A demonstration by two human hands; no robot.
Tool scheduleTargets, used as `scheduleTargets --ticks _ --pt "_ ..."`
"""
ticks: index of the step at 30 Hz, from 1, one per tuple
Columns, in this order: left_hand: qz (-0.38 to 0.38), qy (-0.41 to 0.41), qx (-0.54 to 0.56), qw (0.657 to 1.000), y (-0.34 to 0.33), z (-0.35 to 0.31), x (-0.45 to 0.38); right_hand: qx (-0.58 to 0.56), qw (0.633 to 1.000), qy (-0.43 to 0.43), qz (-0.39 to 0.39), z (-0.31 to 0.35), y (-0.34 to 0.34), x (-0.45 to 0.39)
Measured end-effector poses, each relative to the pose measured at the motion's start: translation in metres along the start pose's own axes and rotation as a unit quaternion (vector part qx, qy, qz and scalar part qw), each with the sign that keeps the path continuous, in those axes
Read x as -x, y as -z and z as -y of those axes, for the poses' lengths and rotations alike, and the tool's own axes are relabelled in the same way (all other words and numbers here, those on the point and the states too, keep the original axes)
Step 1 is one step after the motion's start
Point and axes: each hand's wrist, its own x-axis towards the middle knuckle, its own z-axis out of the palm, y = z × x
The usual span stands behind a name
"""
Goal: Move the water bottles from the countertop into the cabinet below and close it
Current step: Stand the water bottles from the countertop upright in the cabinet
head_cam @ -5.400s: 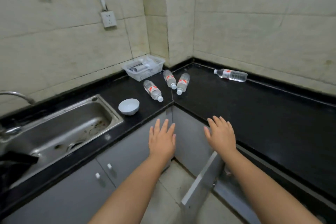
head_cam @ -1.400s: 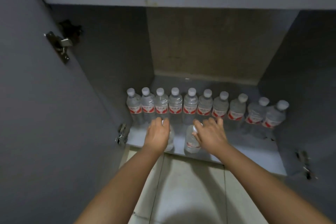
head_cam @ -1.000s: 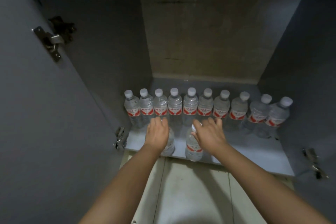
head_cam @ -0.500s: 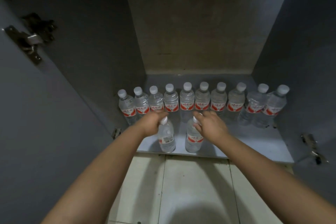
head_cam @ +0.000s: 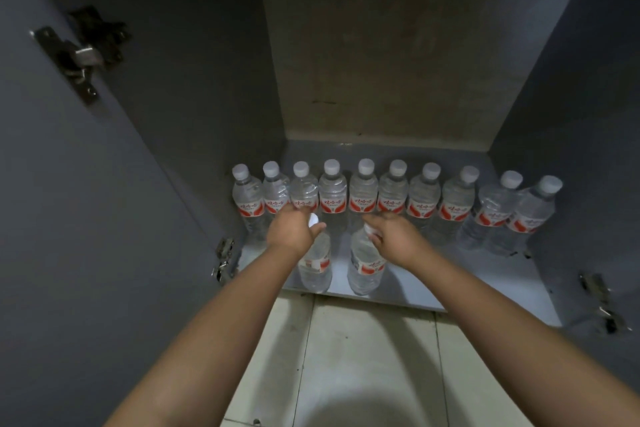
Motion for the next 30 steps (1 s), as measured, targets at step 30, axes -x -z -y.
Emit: scheduleTargets --ticks 30 --pt "0.036 -0.061 -0.051 0.996 0.006 0.012 0.012 -0.006 1.0 0.011 -0.001 0.006 0.007 -0.003"
